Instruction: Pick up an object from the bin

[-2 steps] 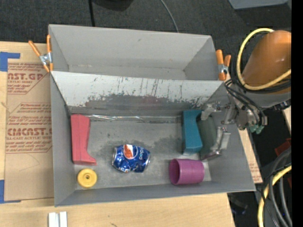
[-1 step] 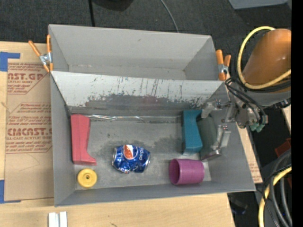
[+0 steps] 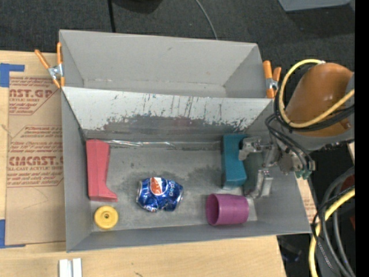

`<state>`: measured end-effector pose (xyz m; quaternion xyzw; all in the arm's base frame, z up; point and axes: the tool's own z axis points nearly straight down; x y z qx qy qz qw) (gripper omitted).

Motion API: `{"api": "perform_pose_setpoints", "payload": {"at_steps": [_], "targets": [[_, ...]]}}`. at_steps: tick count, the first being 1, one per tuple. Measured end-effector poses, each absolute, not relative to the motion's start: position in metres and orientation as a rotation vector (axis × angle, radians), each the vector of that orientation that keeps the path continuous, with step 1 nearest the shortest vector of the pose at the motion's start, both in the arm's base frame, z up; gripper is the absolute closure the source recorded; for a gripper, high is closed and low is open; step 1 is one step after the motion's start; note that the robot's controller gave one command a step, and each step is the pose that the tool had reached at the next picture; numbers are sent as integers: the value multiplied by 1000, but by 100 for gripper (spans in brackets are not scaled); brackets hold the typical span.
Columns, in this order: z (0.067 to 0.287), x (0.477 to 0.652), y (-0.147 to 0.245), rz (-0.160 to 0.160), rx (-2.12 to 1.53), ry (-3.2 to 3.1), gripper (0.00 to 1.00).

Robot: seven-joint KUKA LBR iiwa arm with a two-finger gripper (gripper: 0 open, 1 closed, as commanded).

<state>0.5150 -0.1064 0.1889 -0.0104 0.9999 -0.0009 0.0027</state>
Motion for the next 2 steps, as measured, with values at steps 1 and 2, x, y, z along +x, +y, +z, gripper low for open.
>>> {"api": "perform_pose_setpoints", "payload": {"at_steps": [1,2], "targets": [[160,486,-113,-1,-265,3131,0],[160,481,-104,-4,-425,3109,0]]}}
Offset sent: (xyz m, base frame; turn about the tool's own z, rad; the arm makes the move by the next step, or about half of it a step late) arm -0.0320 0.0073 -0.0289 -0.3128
